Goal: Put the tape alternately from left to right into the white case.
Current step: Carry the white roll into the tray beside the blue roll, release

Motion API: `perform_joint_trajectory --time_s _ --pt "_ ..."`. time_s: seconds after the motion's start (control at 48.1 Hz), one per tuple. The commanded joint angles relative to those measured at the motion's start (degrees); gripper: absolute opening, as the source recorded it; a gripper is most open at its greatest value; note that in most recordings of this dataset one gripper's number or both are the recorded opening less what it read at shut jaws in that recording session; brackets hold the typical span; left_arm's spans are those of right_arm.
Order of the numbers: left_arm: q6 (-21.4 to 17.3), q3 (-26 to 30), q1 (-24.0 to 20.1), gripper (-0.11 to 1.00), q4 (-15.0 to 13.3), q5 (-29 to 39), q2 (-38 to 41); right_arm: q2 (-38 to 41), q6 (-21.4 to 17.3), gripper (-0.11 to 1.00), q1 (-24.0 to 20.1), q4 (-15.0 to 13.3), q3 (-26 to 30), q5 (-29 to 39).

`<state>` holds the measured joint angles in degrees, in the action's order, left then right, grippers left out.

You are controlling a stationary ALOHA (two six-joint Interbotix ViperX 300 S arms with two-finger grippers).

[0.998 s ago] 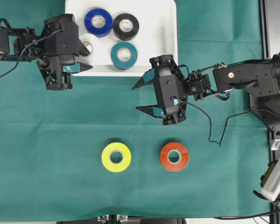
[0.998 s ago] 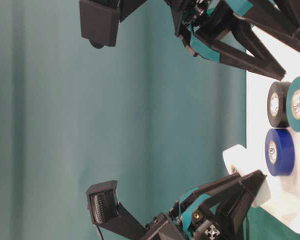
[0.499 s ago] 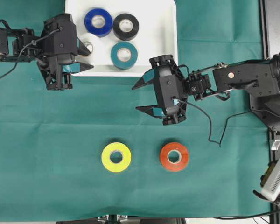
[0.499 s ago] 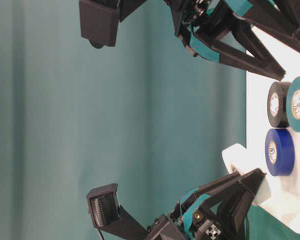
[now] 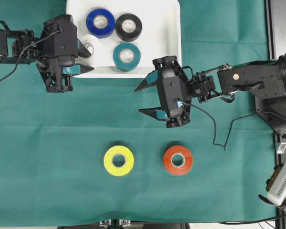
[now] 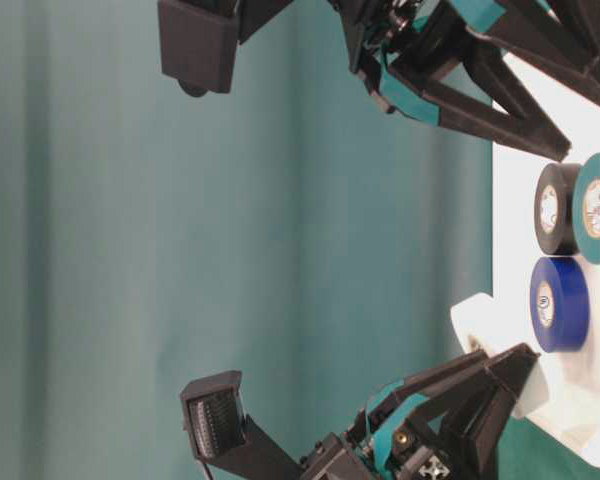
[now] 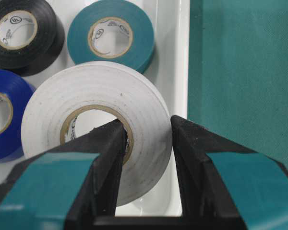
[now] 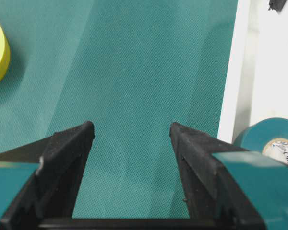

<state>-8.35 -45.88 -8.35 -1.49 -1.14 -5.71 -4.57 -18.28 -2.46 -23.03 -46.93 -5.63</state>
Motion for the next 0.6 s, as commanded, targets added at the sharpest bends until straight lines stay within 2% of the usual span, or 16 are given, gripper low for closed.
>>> perform_joint_trajectory --time_s 0.0,0.042,0.125,0.291,0.457,0.582 --pt "0.0 0.6 -0.2 -0.02 0.2 -0.5 -0.7 -1.4 -0.1 0.68 -0.1 -0.1 1.0 -0.4" --pt "0.0 0.7 -0.2 0.01 0.1 -0.5 -0.7 -1.3 -0.1 0.68 -0.1 -0.1 1.1 -0.4" --pt "-0.1 0.8 -0.2 0.14 0.1 -0.5 -0.8 -1.3 -0.1 0.68 -0.1 -0.1 1.1 -0.4" --pt "-0.4 0.7 -0.2 0.59 0.1 -0.5 -0.8 -1.3 -0.1 0.68 -0.1 -0.1 1.1 -0.4" --pt "-0.3 0.8 -0.2 0.49 0.1 -0.5 -0.8 -1.4 -0.1 0.68 -0.1 -0.1 1.1 -0.4" --pt "-0.3 0.8 -0.2 0.49 0.1 -0.4 -0.8 -1.3 -0.1 0.68 -0.1 -0.1 1.0 -0.4"
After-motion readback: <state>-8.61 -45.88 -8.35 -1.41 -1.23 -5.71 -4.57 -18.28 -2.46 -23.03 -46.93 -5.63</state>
